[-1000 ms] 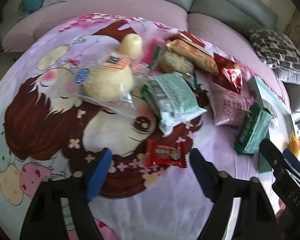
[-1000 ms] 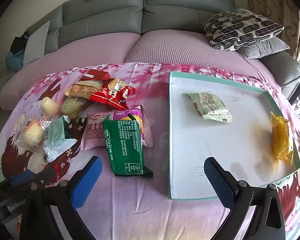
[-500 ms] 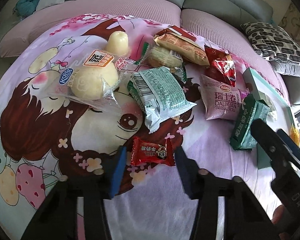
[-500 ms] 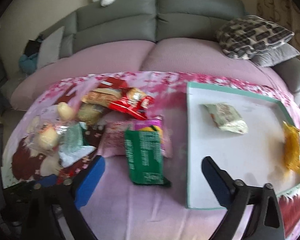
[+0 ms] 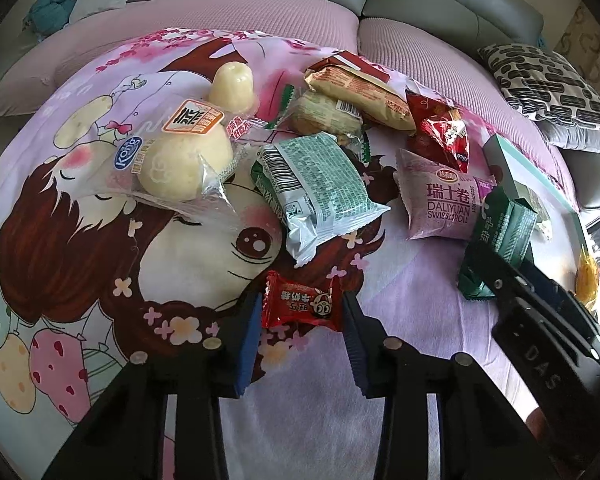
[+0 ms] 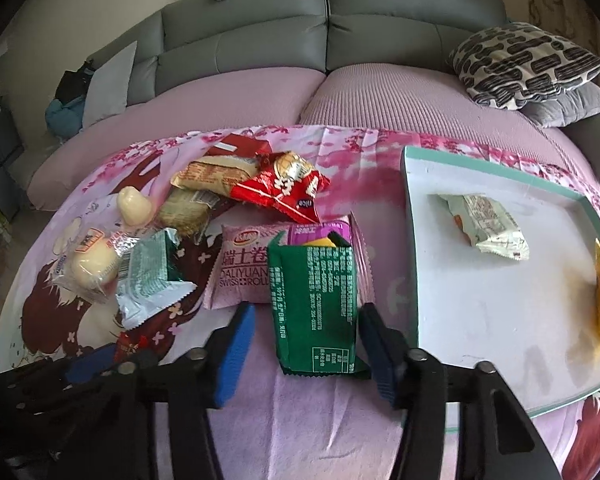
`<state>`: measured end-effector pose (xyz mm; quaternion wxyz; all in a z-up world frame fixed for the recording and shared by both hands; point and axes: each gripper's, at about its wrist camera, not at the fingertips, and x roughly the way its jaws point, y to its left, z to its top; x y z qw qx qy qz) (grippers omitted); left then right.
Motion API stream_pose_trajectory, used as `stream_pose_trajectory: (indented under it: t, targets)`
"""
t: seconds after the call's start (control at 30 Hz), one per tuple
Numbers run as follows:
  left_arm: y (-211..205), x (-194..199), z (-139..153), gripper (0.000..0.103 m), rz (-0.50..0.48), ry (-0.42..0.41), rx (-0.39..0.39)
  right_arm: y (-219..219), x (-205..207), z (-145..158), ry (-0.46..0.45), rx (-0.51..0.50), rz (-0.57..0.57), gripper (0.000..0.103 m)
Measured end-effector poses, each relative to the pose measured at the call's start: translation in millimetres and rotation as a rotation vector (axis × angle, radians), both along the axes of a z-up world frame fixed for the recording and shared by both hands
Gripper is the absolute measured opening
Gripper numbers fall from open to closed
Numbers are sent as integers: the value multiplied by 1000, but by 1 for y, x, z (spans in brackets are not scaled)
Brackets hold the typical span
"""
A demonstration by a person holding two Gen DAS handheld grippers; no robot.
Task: Organize snacks
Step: 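Grasp the small red candy packet with the left tool while the right tool grasps the green biscuit pack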
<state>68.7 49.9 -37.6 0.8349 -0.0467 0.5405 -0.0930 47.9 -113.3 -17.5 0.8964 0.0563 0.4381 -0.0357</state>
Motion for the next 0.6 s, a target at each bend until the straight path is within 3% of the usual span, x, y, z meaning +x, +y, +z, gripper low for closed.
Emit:
stream_pose_trajectory:
  t: [0.2,0.6]
  targets:
    - [2,0,1,33,7,-8,-11,-2,3,-11,34,-4,-9,45]
    - [1,-1,3,29,9,-20,-5,-4,1,-10,26,9,-7,43]
